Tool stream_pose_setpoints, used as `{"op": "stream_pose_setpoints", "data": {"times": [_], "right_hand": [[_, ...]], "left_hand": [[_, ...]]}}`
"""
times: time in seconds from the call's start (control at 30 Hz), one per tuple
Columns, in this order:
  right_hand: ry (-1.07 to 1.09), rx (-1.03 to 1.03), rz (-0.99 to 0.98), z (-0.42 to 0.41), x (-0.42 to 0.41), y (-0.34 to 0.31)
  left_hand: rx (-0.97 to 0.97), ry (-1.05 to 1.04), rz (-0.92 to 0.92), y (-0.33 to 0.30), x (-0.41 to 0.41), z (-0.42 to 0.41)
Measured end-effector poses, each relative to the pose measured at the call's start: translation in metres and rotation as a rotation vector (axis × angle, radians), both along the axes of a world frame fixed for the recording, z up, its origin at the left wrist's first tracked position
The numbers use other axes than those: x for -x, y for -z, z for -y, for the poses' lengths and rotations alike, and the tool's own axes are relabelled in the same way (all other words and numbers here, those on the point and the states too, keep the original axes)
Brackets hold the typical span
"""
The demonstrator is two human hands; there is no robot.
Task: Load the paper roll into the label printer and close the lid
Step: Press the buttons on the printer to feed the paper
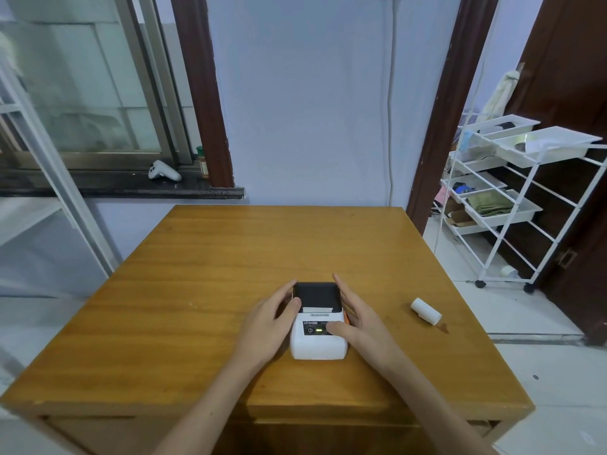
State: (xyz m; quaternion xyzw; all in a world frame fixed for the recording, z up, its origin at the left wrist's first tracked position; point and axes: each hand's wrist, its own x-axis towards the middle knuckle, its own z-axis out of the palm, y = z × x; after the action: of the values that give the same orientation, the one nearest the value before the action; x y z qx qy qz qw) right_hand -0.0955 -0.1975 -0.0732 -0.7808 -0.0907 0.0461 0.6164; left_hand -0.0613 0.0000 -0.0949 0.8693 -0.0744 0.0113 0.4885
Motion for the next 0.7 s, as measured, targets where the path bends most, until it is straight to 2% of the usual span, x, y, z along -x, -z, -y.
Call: {"op": "stream_pose_setpoints", "data": {"times": [0.37, 0.43, 0.57, 0.7], "right_hand": [[-0.046, 0.080, 0.031, -0.0017, -0.0026, 0.0007], [-0.023, 0.098, 0.049, 0.0003, -0.0032, 0.0043], [0.102, -0.072, -0.013, 0.0030, -0.0056, 0.0040], [0.180, -0.037, 0.002, 0.0020, -0.0081, 0.0075]], "left_hand": [[0.028, 0.000, -0.023, -0.0041, 0.0036, 0.0020], [0.016, -0.004, -0.023, -0.0053, 0.0045, 0.0028], [0.006, -0.002, -0.032, -0.0046, 0.0043, 0.0022], [-0.004, -0.005, -0.033, -0.0038, 0.0037, 0.0018]]}}
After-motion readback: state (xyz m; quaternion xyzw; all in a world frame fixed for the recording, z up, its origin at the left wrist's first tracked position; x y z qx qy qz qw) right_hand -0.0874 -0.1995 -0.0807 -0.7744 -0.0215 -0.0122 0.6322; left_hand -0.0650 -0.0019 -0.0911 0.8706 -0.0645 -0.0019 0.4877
